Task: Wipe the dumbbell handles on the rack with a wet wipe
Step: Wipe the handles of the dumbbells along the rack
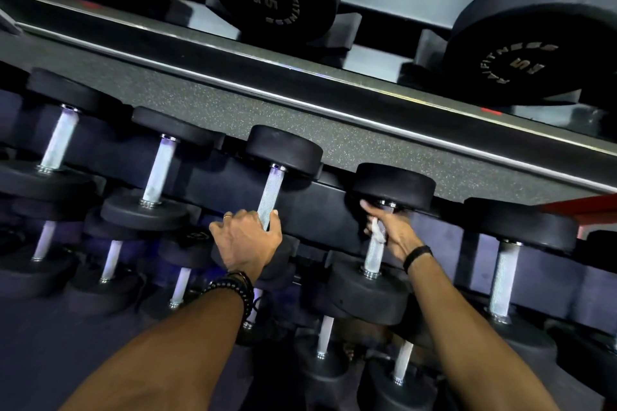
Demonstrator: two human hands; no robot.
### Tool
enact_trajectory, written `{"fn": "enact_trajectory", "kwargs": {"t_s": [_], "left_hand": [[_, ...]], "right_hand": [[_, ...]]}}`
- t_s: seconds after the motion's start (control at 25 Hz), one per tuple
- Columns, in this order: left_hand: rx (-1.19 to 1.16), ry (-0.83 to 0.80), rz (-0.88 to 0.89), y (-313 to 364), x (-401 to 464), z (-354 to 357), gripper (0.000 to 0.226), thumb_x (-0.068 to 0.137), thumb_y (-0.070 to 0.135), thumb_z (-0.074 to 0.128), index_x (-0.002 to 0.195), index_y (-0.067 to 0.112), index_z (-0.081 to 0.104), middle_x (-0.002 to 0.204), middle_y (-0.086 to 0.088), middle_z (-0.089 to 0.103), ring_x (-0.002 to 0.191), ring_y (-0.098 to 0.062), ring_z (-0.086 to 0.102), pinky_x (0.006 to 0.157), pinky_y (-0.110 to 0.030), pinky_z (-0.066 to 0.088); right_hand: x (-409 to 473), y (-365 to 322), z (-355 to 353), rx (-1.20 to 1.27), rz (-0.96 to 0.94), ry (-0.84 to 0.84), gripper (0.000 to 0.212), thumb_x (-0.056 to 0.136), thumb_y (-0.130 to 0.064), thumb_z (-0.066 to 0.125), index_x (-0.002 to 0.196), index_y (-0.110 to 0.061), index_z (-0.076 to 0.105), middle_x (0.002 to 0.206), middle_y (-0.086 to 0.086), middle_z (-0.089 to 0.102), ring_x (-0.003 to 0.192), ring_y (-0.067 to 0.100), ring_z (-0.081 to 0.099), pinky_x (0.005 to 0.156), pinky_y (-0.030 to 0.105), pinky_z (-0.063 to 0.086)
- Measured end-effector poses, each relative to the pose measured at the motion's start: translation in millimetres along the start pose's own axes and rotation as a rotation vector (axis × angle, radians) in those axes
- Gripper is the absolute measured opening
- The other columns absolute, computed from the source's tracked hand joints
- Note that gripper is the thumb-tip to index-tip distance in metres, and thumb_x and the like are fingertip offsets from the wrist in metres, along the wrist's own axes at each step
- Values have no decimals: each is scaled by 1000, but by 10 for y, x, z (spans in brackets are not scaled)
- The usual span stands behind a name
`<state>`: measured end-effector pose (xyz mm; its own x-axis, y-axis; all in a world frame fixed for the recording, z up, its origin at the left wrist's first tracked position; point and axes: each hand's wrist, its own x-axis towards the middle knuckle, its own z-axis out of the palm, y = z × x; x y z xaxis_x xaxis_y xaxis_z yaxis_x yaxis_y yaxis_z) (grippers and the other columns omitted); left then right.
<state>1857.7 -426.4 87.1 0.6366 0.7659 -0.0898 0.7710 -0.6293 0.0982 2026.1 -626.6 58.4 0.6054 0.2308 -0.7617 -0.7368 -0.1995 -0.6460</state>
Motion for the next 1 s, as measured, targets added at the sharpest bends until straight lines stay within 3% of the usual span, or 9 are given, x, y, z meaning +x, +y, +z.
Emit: {"fn": "enact_trajectory", "kwargs": {"t_s": [0.12, 0.2, 0.28, 0.44, 0.6, 0.72, 0.8, 0.88, 1.0], "left_hand": [[-1, -21, -10, -4, 3, 8, 57, 82, 53, 41, 61, 8, 68, 62, -9, 62, 69, -31, 57, 71, -41, 35], [11, -10, -8, -2, 6, 6, 55, 82, 52, 42, 61, 8, 67, 61, -9, 61, 68, -31, 57, 70, -41, 35], [8, -16, -9, -3, -2, -1, 54, 82, 51, 44, 60, 8, 67, 61, -9, 61, 67, -31, 56, 70, -41, 34], [14, -16, -14, 5, -3, -14, 52, 82, 50, 46, 60, 8, 67, 61, -9, 61, 67, -31, 56, 70, -41, 34], [16, -23, -14, 15, -6, -23, 54, 82, 50, 44, 61, 7, 67, 62, -9, 62, 68, -31, 57, 70, -41, 34], [0, -23, -3, 10, -12, -15, 55, 83, 50, 43, 62, 6, 68, 63, -10, 62, 69, -32, 58, 71, -42, 36], [1, -13, -3, 9, -19, -6, 54, 83, 50, 44, 63, 6, 68, 63, -11, 62, 70, -33, 58, 71, -42, 36], [-4, -21, -1, 7, -12, -14, 53, 82, 50, 45, 63, 6, 68, 63, -11, 62, 70, -33, 58, 71, -42, 36], [5, -17, 3, 3, -17, 3, 55, 83, 51, 43, 64, 6, 69, 64, -10, 62, 71, -33, 58, 71, -42, 36]], "right_hand": [[-253, 421, -73, -177, -59, 10, 23, 77, 5, 72, 96, -4, 65, 68, 8, 67, 46, 15, 56, 48, 26, 50], [-377, 482, -167, -452, -146, 48, 25, 73, -3, 77, 95, -6, 64, 81, 10, 71, 59, 17, 64, 59, 30, 53], [-286, 264, -214, -711, -298, 278, 31, 65, -23, 86, 83, -12, 64, 73, -2, 67, 64, 9, 60, 62, 28, 48], [-278, 217, -319, -502, -379, 410, 40, 60, -38, 90, 68, -15, 58, 62, -2, 57, 57, 11, 49, 57, 35, 45], [-552, 669, -452, -377, -245, 230, 39, 63, -8, 88, 62, -17, 51, 55, -2, 49, 51, 10, 39, 48, 24, 35], [-312, 201, -271, -132, -362, 410, 28, 71, -1, 81, 69, -15, 57, 58, -5, 61, 47, 0, 50, 49, 20, 46], [-198, 219, -207, -140, -429, 497, 21, 75, -3, 78, 74, -18, 63, 66, -4, 65, 53, -1, 55, 56, 20, 50], [-273, 580, -265, -219, -353, 471, 13, 82, 0, 69, 83, -14, 68, 71, -3, 66, 61, 7, 59, 63, 28, 54], [-380, 678, -260, -261, -217, 482, 31, 82, 9, 55, 65, -16, 62, 62, -5, 55, 59, 10, 50, 58, 24, 48]]}}
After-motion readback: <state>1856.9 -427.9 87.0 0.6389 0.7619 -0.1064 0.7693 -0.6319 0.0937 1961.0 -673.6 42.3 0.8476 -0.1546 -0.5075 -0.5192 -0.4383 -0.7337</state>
